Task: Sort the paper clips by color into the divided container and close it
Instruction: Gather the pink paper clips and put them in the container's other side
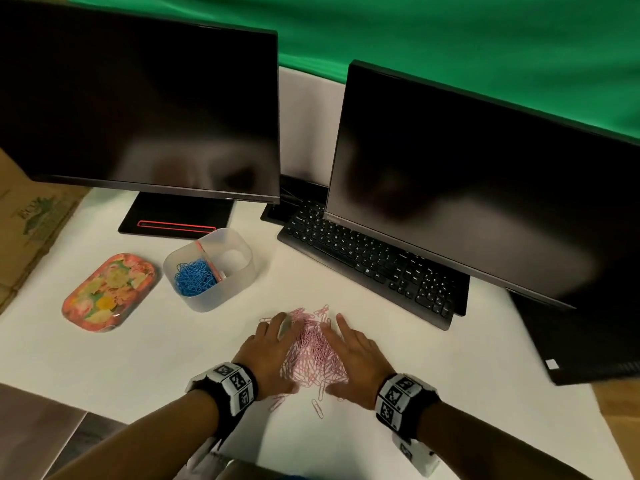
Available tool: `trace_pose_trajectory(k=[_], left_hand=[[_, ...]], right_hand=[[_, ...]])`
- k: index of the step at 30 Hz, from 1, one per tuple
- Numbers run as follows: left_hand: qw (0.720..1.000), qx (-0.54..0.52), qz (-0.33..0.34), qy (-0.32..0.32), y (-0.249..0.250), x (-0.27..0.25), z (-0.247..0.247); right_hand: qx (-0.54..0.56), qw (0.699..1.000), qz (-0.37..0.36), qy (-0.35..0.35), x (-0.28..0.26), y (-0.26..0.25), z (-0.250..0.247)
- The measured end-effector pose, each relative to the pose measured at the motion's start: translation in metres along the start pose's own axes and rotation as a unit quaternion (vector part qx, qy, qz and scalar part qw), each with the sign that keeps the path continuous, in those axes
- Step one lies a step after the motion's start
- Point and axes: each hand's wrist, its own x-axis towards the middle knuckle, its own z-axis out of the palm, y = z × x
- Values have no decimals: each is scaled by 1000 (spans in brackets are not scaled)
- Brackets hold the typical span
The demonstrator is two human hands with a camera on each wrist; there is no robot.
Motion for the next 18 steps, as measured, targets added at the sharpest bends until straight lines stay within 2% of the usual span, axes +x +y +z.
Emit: trace_pose_trajectory(k=[4,10,18], left_hand=[[999,-52,-1,-5,8,16,0],[994,-105,-31,26,18,29,-9],[982,-167,-66,57,16,27,-16]], right_hand=[[1,1000,-11,-4,21,-8,-12],[62,998,-15,11,38,-14,-14],[19,999,2,25,49,-15,-15]])
